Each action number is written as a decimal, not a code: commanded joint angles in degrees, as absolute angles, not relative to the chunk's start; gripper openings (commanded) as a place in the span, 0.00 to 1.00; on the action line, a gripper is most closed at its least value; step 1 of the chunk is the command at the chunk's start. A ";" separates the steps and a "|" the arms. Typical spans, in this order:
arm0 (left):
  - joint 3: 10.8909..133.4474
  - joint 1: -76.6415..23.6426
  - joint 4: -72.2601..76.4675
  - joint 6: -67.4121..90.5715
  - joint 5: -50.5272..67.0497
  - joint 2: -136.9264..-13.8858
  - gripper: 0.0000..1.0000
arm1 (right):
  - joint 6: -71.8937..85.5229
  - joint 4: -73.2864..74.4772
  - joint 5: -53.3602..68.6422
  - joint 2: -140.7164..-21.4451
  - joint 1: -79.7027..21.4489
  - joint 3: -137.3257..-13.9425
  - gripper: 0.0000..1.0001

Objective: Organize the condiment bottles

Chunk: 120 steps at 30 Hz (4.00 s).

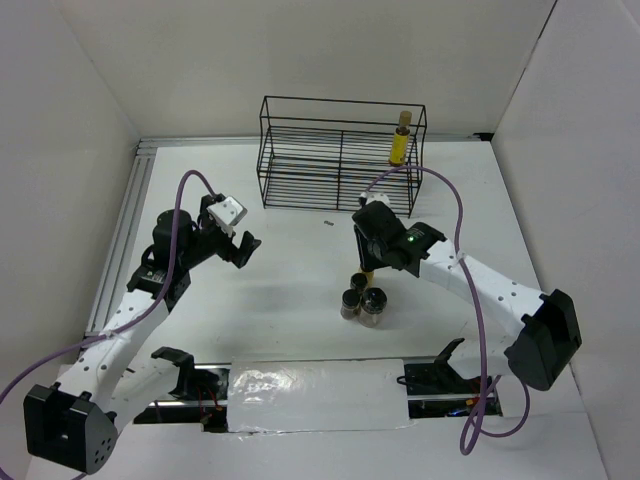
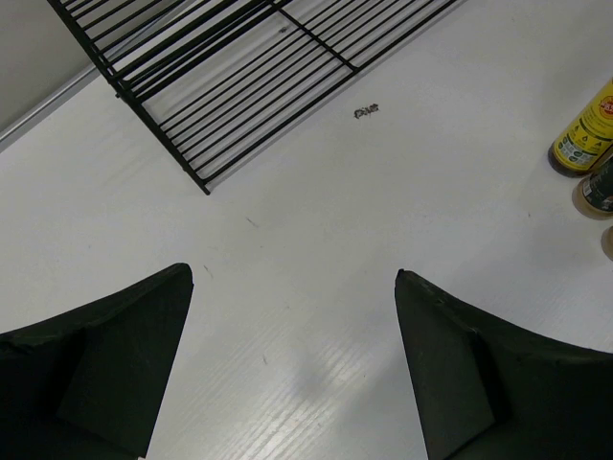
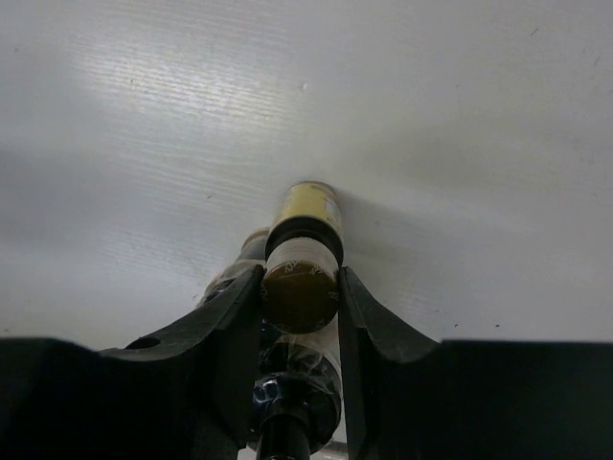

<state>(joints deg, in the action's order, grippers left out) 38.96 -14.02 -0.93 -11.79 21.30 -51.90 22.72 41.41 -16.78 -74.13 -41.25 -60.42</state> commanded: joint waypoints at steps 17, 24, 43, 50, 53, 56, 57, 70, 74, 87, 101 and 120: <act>37.88 -13.98 0.18 -11.87 21.09 -49.40 0.99 | 8.97 47.46 -17.32 -83.84 -41.40 -99.81 0.00; 37.79 -14.06 0.18 -11.69 21.36 -49.48 0.99 | 3.62 44.21 -19.59 -91.30 -36.57 -114.49 0.00; 37.62 -14.06 -2.72 -11.25 21.80 -50.10 0.99 | -1.58 48.07 -6.07 -112.06 -20.13 -133.59 0.00; 37.79 -14.15 -2.81 -11.69 21.45 -50.54 0.99 | -1.05 49.04 -5.10 -113.38 -20.04 -132.72 0.00; 37.62 -14.06 -2.81 -11.69 21.53 -50.62 0.99 | -0.97 49.22 -5.36 -113.38 -20.04 -132.19 0.00; 37.71 -14.06 -2.81 -11.51 21.71 -50.89 0.99 | -0.79 50.53 -5.98 -114.34 -20.04 -133.24 0.00; 37.79 -14.15 -2.81 -11.51 21.71 -50.98 0.99 | -0.70 50.97 -6.06 -114.69 -20.04 -133.50 0.00; 37.88 -14.06 -2.81 -11.78 21.80 -51.77 0.99 | -0.70 46.24 -4.66 -118.12 -19.42 -133.15 0.06; 37.79 -14.15 -2.73 -11.95 21.36 -51.68 0.99 | -0.70 44.30 -4.83 -118.83 -19.25 -132.89 0.07; 37.00 -13.97 -2.37 -12.57 20.74 -51.15 0.99 | -0.44 40.25 -5.98 -120.67 -18.46 -131.31 0.09; 36.74 -14.06 -2.55 -12.65 20.66 -51.06 0.99 | -0.70 39.90 -5.45 -120.41 -18.28 -129.37 0.36; 36.56 -13.97 -2.37 -13.09 20.65 -50.89 0.99 | -1.05 39.29 -3.96 -119.45 -18.19 -129.20 0.61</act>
<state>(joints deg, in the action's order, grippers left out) 36.34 -14.02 -3.90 -12.08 20.58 -51.62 -0.54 39.86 -4.67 -119.59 -18.70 -129.05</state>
